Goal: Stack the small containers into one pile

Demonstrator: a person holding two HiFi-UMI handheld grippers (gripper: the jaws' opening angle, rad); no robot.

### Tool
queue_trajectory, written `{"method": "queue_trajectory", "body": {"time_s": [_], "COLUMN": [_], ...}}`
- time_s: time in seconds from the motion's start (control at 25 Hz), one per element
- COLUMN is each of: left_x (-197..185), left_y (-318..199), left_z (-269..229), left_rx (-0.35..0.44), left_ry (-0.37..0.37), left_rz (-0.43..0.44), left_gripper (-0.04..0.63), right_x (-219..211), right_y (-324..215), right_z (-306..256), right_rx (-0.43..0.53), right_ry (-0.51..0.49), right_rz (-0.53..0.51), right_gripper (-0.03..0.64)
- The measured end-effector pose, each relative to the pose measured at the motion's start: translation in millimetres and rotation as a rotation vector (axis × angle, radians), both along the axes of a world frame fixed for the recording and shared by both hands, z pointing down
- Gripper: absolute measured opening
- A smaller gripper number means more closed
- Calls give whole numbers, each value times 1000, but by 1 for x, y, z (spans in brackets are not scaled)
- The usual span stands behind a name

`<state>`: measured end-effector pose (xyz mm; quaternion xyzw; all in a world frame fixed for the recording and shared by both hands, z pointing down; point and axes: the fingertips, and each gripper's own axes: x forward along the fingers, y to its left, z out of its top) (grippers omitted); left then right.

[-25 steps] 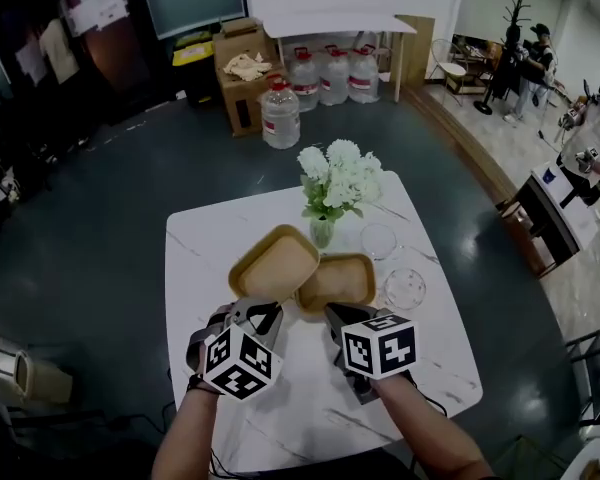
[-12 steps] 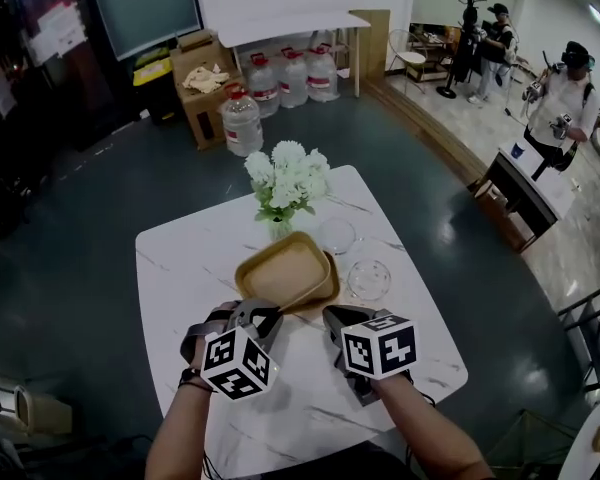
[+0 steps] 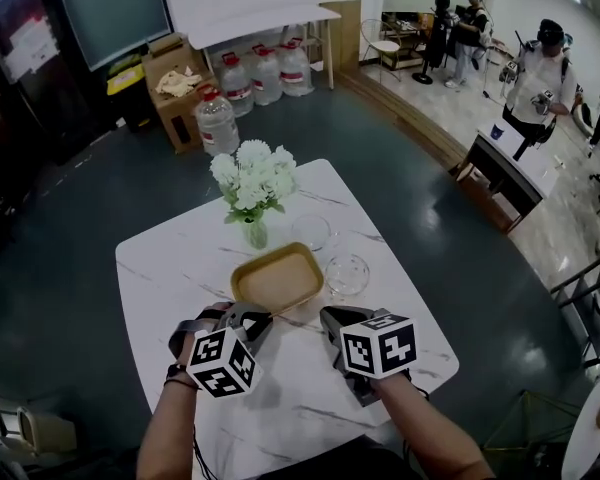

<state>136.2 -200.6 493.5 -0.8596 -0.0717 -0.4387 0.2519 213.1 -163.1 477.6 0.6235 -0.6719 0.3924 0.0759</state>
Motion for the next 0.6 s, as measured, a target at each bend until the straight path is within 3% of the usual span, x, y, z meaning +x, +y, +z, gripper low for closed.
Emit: {"method": "queue_trajectory", "body": {"time_s": [0.2, 0.48, 0.6], "left_x": [-3, 0, -1], "left_y": [-1, -10, -13], "left_z": [10, 14, 12], "left_rx": [5, -29, -66], "left_ry": [-25, 21, 44], "left_rz": [19, -12, -36], "left_gripper": [20, 27, 90], "right_x": [5, 3, 3], "right_y": [3, 2, 0], "right_z": [4, 3, 3], "right_rx": [-5, 0, -1], "right_ry": [-17, -26, -31], "right_rz": [22, 19, 22], "right_gripper": [0, 0, 0]}}
